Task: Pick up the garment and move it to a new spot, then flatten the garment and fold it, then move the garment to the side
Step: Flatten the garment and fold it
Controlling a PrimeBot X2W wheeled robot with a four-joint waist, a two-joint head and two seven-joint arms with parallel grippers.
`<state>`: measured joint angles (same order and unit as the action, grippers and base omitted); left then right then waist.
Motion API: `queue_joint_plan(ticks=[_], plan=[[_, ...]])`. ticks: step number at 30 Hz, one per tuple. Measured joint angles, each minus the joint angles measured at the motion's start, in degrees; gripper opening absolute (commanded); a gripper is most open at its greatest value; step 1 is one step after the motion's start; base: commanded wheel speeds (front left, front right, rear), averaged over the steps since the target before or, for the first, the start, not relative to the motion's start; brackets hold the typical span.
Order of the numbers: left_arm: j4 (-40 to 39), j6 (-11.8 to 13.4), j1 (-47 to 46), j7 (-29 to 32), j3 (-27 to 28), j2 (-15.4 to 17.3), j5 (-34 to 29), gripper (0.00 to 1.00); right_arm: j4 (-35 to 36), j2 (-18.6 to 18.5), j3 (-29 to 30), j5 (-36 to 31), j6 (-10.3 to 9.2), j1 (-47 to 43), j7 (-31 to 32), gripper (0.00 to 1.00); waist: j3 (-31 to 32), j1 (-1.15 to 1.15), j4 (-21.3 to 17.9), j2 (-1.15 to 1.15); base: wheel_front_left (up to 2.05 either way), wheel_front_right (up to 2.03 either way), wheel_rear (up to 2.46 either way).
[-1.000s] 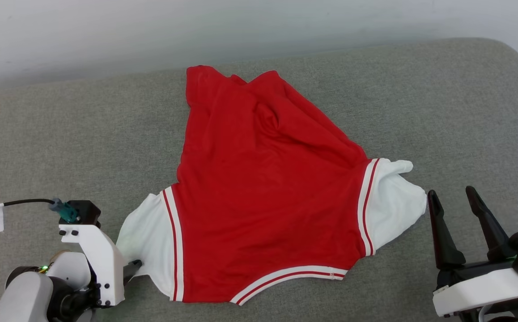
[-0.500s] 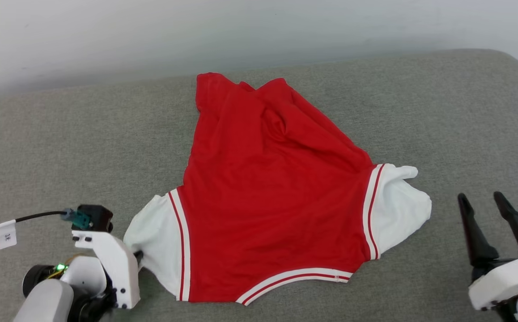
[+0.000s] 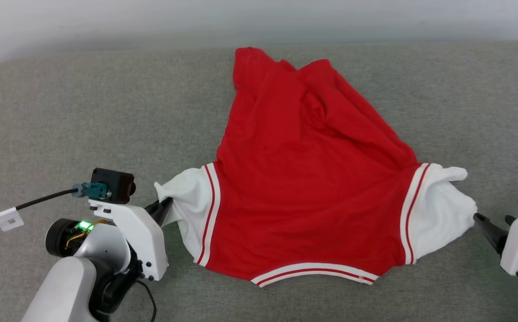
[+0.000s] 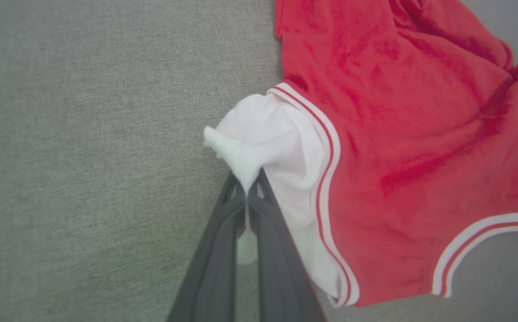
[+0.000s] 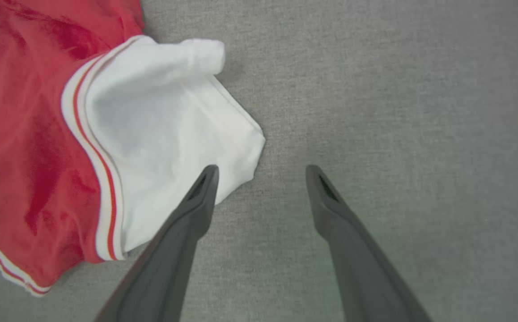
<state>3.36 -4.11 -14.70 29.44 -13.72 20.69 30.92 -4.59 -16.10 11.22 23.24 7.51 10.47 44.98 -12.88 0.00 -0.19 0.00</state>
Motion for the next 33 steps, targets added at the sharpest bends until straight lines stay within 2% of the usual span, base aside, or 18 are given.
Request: queue_joint_plan(ticks=[12,14,15,16,23,33], plan=[[-2.74,-0.42,-1.17,-1.22,-1.18,-0.38,-0.37,0.00,-10.42,1.10,-0.65,-0.26,-0.01,7.05,2.81,1.00,-4.51,0.00,3.76,0.00,0.00,0.00,0.00],[-2.60,-0.42,-1.16,-1.40,-1.16,-0.33,-0.35,0.00,-10.98,1.15,-0.51,0.10,-0.01,7.38,3.22,0.37,-4.46,0.00,3.83,0.00,0.00,0.00,0.00],[-2.55,-0.42,-1.16,-1.42,-1.24,-0.33,-0.35,0.00,-11.13,1.14,-0.55,0.12,-0.01,7.42,3.22,0.10,-4.30,0.00,3.84,0.00,0.00,0.00,0.00],[-2.46,-0.42,-1.15,-1.47,-1.31,-0.31,-0.35,0.00,-11.29,1.15,-0.55,0.57,-0.01,7.43,3.44,0.00,-4.09,0.00,3.83,0.00,0.00,0.00,0.00],[-2.12,-0.40,-1.09,-3.14,-1.38,-0.13,-0.57,0.00,-9.91,1.21,-1.85,1.63,-0.01,7.02,4.44,0.00,-2.07,0.00,3.41,0.00,0.00,0.00,0.00],[-3.38,1.10,-5.33,-7.21,0.35,1.41,-3.85,0.00,2.15,-2.53,-4.76,-1.05,-0.01,8.64,-1.48,0.00,4.43,0.00,2.65,0.00,0.00,0.00,0.00]])
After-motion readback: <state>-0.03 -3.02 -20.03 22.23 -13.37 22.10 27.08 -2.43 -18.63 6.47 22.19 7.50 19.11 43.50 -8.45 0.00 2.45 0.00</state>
